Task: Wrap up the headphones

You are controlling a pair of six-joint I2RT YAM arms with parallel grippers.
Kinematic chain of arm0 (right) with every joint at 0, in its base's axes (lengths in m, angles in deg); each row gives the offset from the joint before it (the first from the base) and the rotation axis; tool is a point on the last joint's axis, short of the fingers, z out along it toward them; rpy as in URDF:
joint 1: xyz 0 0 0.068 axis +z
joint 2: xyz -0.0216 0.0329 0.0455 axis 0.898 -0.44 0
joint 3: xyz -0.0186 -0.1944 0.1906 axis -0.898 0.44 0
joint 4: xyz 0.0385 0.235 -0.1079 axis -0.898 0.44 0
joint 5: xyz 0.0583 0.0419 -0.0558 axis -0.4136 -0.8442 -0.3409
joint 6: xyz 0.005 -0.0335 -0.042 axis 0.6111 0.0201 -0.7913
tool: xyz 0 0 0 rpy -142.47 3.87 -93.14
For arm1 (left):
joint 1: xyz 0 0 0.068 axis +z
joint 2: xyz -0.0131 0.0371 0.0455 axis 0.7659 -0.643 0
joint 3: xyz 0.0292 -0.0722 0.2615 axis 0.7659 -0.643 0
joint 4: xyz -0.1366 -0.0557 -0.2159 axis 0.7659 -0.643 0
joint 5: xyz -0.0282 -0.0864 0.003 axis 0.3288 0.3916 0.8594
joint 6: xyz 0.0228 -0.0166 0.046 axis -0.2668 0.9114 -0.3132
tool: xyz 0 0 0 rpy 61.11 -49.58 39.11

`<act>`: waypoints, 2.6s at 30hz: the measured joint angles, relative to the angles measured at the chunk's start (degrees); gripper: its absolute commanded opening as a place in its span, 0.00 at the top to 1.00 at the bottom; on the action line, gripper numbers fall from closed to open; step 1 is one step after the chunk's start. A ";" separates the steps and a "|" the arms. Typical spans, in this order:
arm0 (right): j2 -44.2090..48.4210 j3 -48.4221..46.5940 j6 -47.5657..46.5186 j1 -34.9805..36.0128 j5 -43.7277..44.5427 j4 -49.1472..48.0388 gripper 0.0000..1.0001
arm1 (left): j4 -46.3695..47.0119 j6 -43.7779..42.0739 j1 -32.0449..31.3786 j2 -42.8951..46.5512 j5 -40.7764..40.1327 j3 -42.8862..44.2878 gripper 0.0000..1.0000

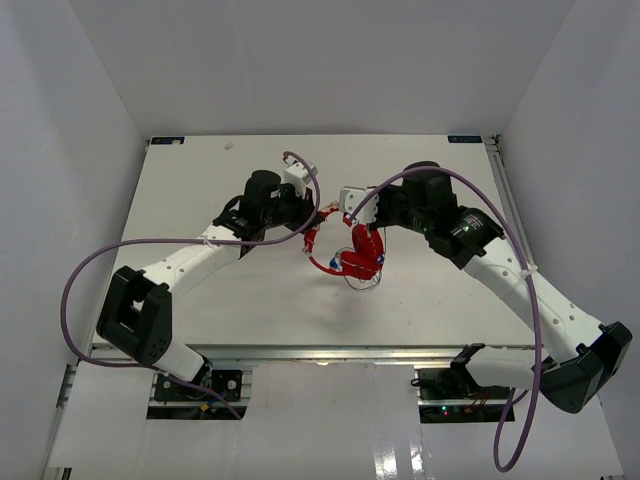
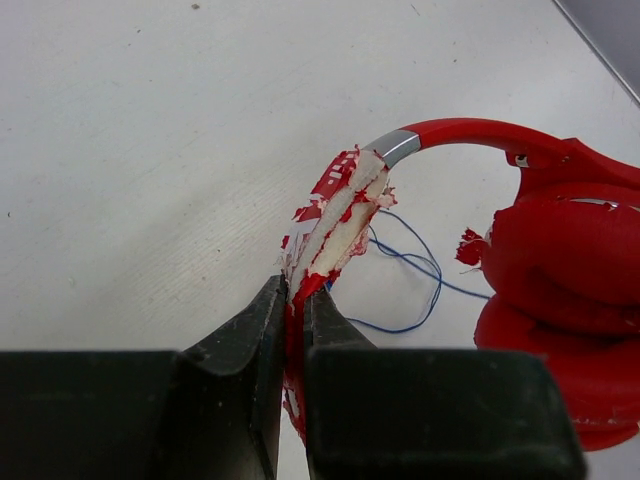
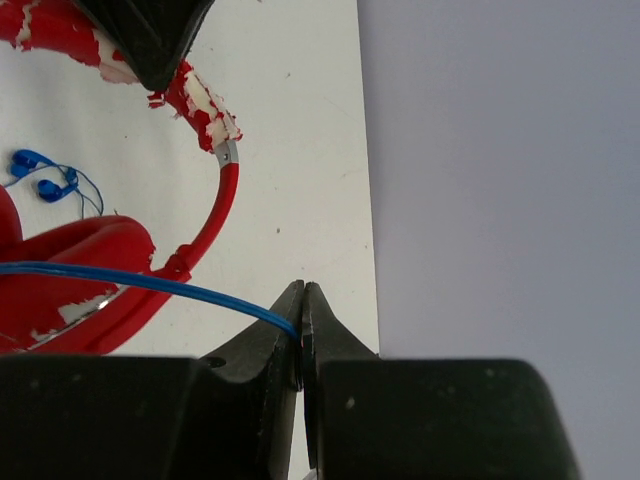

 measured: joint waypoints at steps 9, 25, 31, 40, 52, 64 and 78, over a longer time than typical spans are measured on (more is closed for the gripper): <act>-1.02 1.22 -1.70 -0.22 -0.87 0.38 0.92 | 1.95 -2.60 0.09 1.34 7.04 -0.58 1.00; -4.93 3.40 10.10 -12.39 -10.40 -4.50 0.92 | 9.25 1.07 -0.51 9.36 16.07 -7.05 1.00; -5.86 4.46 16.30 -15.51 -17.69 -6.70 0.92 | 15.01 5.78 -0.55 12.78 17.48 -9.85 1.00; -6.56 8.80 27.07 -23.43 -33.51 -12.13 0.92 | 18.34 10.61 -0.58 16.31 12.98 -9.87 1.00; -9.96 11.40 34.69 -26.96 -41.75 -18.86 0.92 | 16.97 13.71 -0.57 16.44 8.75 -3.54 1.00; -14.01 13.35 39.85 -31.20 -42.20 -21.99 0.92 | 15.07 13.88 -0.58 16.77 7.61 -1.75 1.00; -16.92 13.84 41.15 -32.16 -42.26 -22.91 0.92 | 14.68 16.12 -0.57 17.92 6.75 0.03 1.00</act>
